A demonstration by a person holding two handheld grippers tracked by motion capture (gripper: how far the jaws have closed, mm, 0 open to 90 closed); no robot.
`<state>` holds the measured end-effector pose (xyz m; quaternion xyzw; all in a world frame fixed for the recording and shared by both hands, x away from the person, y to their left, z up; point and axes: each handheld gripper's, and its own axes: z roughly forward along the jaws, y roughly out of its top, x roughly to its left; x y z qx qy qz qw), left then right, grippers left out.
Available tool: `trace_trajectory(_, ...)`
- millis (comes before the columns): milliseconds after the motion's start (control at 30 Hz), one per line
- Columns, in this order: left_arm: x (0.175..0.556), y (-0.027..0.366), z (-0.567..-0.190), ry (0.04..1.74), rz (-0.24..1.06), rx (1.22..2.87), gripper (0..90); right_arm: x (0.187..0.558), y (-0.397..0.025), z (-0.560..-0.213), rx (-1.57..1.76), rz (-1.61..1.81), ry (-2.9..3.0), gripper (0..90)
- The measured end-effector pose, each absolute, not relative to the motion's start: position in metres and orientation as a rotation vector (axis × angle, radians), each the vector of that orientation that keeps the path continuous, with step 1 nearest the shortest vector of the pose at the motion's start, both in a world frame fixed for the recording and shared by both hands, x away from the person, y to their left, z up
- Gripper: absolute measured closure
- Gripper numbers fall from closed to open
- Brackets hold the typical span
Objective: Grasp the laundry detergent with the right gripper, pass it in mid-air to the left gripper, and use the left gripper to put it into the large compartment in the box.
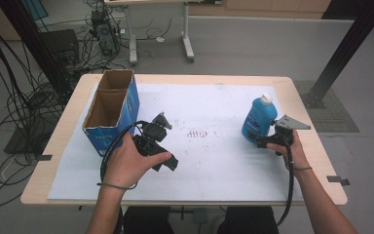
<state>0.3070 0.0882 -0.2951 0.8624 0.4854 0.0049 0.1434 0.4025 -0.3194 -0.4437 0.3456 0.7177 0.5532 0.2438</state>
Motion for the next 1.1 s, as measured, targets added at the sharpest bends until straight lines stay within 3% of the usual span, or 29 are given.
trace_trajectory(1100,0.3061,0.0896,-0.2947,1.396,0.015,2.486,8.8,0.4027,-0.3192,-0.4438,0.945,1.510,1.957,4.8)
